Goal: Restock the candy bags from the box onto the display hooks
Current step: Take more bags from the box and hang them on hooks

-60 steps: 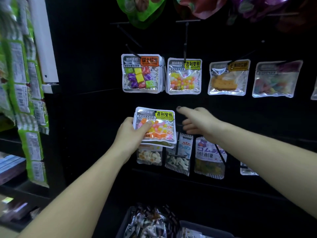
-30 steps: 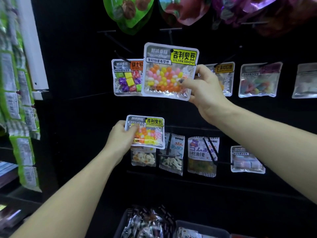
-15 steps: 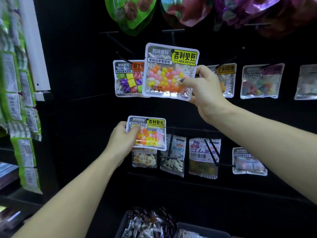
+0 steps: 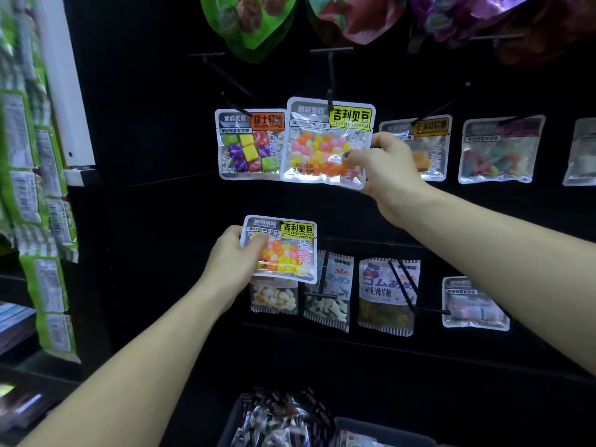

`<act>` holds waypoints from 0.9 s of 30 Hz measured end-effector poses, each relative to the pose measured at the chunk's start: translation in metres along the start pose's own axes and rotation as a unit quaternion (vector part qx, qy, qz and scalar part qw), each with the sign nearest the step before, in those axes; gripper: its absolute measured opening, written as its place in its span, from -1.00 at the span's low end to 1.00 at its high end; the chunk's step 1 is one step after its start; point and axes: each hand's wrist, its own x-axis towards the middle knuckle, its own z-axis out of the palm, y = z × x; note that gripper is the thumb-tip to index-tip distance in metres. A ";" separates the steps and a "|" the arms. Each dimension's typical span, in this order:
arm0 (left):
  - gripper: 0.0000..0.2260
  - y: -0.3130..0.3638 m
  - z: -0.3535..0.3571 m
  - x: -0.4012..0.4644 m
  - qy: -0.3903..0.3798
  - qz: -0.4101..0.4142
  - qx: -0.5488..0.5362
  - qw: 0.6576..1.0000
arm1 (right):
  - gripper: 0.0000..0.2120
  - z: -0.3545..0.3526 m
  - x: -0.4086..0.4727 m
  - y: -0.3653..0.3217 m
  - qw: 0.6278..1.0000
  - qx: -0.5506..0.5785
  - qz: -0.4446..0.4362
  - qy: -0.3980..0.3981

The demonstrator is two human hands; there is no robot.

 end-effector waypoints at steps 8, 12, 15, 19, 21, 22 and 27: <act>-0.92 -0.005 -0.001 0.003 -0.002 0.013 -0.006 1.000 | -0.68 0.006 0.045 0.014 0.989 0.046 0.139 -0.004; -0.91 -0.010 -0.002 0.006 -0.008 0.003 -0.015 1.000 | -0.65 0.009 0.056 0.019 0.985 0.038 0.166 0.009; -0.92 -0.009 -0.002 0.006 -0.010 0.006 -0.013 1.000 | -0.58 0.009 0.054 0.021 0.982 0.035 0.187 0.006; -0.90 -0.003 -0.003 0.007 -0.014 -0.011 -0.041 0.999 | -0.42 0.005 0.030 0.024 0.976 -0.002 0.215 -0.020; -0.88 0.003 -0.004 0.008 -0.015 -0.030 -0.064 0.997 | -0.42 0.004 0.011 0.026 0.974 -0.075 0.210 -0.035; -0.88 0.006 -0.004 0.008 -0.018 -0.036 -0.077 0.996 | -0.45 0.003 0.001 0.025 0.973 -0.111 0.199 -0.048; -0.91 0.034 0.001 0.001 -0.044 -0.025 -0.127 0.991 | -0.51 0.001 -0.036 0.013 0.956 -0.137 0.172 -0.193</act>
